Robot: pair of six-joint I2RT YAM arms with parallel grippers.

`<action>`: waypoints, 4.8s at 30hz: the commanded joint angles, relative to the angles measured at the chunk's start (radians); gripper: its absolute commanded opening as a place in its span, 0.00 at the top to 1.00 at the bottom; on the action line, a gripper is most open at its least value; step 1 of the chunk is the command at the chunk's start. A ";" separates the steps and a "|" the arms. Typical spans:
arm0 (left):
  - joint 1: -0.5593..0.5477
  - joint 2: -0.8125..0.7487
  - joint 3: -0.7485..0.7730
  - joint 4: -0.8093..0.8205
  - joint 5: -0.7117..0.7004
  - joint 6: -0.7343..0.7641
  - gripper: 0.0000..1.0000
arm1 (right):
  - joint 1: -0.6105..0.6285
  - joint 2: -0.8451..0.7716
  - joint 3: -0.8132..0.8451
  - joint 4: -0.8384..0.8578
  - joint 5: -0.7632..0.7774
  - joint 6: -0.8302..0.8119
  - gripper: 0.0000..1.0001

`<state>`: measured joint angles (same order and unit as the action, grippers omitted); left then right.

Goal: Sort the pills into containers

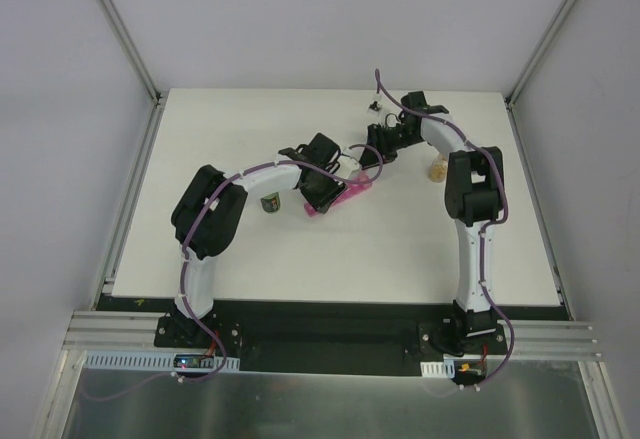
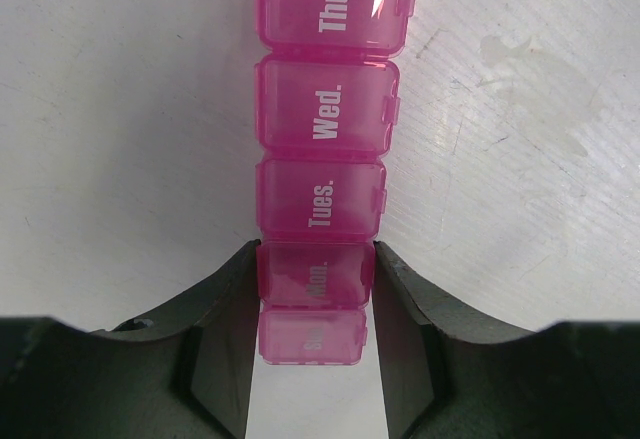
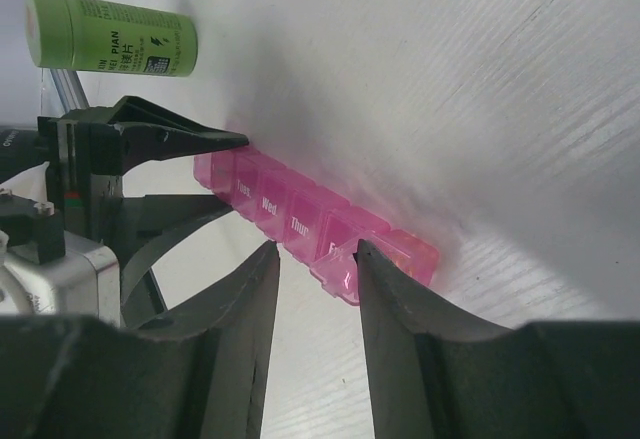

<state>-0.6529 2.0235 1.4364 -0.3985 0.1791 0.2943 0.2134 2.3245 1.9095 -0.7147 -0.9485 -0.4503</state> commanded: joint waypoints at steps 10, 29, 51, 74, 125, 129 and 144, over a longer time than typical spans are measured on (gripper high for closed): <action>0.006 0.047 -0.002 -0.062 0.002 -0.017 0.77 | -0.006 -0.093 -0.030 -0.045 -0.015 -0.037 0.73; 0.007 0.052 -0.001 -0.068 0.006 -0.027 0.76 | 0.004 -0.109 -0.089 -0.095 0.138 -0.122 0.82; 0.007 0.050 -0.002 -0.068 0.007 -0.038 0.76 | 0.050 -0.062 -0.043 -0.129 0.316 -0.093 0.83; 0.007 0.057 0.010 -0.076 0.020 -0.043 0.77 | 0.098 -0.010 0.017 -0.177 0.468 -0.059 0.88; 0.007 0.066 0.033 -0.108 0.043 -0.061 0.76 | 0.244 0.032 0.042 -0.178 0.775 -0.002 0.93; 0.006 0.064 0.029 -0.109 0.039 -0.055 0.76 | 0.192 -0.086 0.017 -0.125 0.584 -0.036 0.87; 0.007 0.064 0.032 -0.114 0.042 -0.053 0.76 | 0.115 -0.203 -0.041 -0.104 0.370 -0.100 0.91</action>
<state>-0.6525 2.0422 1.4712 -0.4442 0.2005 0.2497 0.3244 2.1506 1.8847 -0.8169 -0.5362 -0.5323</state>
